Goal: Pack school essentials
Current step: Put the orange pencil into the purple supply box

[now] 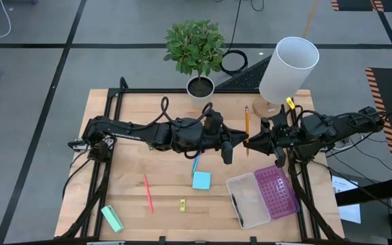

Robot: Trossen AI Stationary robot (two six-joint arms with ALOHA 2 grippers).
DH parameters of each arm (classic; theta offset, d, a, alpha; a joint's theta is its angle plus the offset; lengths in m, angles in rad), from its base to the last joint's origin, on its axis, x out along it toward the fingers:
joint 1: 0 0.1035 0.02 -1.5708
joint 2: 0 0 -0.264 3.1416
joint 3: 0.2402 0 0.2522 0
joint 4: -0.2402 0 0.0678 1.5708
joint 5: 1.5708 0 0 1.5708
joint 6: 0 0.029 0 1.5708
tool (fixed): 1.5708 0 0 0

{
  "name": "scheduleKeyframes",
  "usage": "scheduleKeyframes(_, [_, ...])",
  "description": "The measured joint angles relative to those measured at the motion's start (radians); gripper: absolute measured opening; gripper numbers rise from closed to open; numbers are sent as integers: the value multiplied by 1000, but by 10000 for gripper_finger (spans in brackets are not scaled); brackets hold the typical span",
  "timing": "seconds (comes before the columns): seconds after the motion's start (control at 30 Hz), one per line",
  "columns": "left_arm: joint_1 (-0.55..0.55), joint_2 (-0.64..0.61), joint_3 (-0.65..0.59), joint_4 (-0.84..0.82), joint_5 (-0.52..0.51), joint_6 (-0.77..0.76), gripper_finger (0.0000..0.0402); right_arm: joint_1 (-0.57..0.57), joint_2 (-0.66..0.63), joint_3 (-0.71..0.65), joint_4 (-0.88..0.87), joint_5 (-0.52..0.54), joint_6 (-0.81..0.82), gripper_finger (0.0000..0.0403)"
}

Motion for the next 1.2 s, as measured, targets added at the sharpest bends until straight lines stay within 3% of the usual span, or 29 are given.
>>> scheduleKeyframes(0.23, [-12,0,0,-78,1,-60,144,30,-32,0,-91,0,74,22])
scheduleKeyframes(0.4, [-27,0,0,-171,1,-131,177,80,-34,0,-173,0,192,24])
scheduleKeyframes(0.87, [-127,0,0,-425,1,-232,182,282,-18,0,-256,10,521,22])
scheduleKeyframes(1.2, [-181,-42,-1,-639,-17,-285,182,436,63,0,-284,169,819,24])
